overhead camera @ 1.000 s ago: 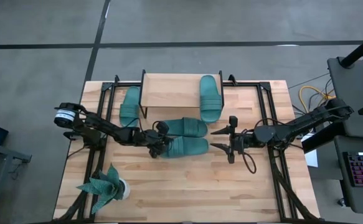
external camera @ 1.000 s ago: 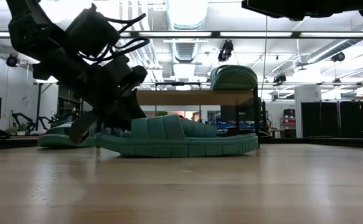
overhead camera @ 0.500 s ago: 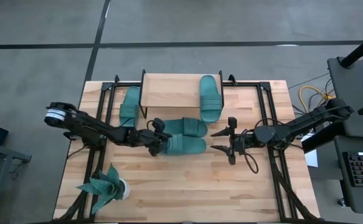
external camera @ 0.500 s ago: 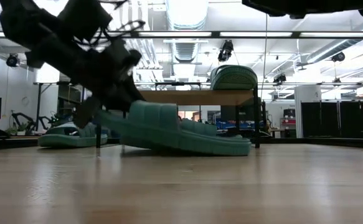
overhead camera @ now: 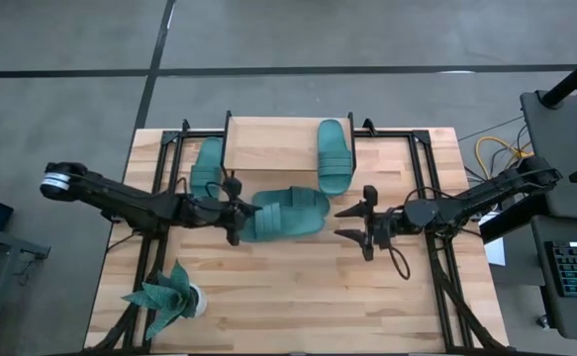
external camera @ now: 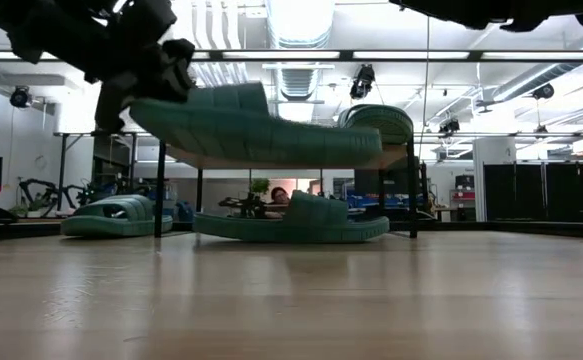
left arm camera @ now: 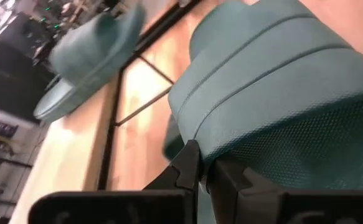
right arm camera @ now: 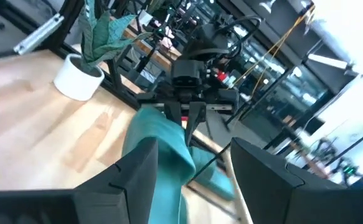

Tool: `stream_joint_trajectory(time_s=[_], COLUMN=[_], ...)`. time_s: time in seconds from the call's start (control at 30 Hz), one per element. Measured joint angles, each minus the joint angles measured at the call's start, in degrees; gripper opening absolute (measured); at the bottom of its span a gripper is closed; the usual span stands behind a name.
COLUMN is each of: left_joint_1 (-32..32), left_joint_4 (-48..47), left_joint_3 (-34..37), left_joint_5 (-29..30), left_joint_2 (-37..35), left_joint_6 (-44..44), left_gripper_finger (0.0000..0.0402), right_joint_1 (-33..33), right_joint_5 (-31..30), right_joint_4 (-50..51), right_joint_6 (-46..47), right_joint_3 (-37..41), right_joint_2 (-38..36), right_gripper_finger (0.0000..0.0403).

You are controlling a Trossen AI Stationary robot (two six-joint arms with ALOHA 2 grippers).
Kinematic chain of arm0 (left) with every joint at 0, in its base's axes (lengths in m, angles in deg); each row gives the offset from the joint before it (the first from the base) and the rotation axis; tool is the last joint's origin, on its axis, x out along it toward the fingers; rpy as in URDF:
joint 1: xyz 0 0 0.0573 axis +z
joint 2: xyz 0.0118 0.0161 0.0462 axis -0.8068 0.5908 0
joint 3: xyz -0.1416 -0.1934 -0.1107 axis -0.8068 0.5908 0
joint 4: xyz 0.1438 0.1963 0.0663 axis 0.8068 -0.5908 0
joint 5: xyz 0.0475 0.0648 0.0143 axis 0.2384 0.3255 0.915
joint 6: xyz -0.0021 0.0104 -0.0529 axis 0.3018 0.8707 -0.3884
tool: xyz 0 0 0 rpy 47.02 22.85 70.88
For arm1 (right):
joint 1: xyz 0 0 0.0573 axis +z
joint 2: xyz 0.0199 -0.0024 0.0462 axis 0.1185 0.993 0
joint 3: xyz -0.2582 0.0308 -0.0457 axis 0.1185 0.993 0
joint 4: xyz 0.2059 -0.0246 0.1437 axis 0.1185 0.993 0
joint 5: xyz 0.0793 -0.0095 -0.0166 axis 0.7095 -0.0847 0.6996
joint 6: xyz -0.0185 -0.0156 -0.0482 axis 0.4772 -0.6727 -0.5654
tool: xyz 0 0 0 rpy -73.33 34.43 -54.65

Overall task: Pick and place slides into the shelf
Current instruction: Put the bottom green slide on the shelf

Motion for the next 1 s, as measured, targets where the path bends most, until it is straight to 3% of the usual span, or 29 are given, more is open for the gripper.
stream_joint_trajectory(time_s=[0.17, 0.37, 0.63, 0.83, 1.0], left_joint_1=[0.1, 0.0, -0.1, -0.6, -1.3], left_joint_4=[-1.3, -1.3, -1.1, -1.3, -1.8], left_joint_3=[0.0, -0.1, -0.3, -0.4, -0.4], left_joint_5=[5.1, 7.2, 7.1, 7.0, 7.0], left_joint_2=[-3.6, -6.3, -7.1, -7.2, -7.4], left_joint_6=[-1.4, -3.4, -3.6, -5.7, -6.3], left_gripper_finger=[0.0002, 0.0001, 0.0001, 0.0001, 0.0001], right_joint_1=[0.0, 0.2, 0.1, 0.3, 0.4], right_joint_5=[-5.2, -5.4, -6.1, -13.1, -21.3], right_joint_4=[-0.1, -0.1, 0.4, 0.9, 7.4], right_joint_6=[-7.1, -9.0, -13.9, -16.5, -16.6], right_joint_3=[-0.1, -0.4, -6.5, -13.6, -19.8], right_joint_2=[0.0, 1.8, 13.3, 22.6, 28.0], right_gripper_finger=[0.0194, 0.0194, 0.0199, 0.0232, 0.0259])
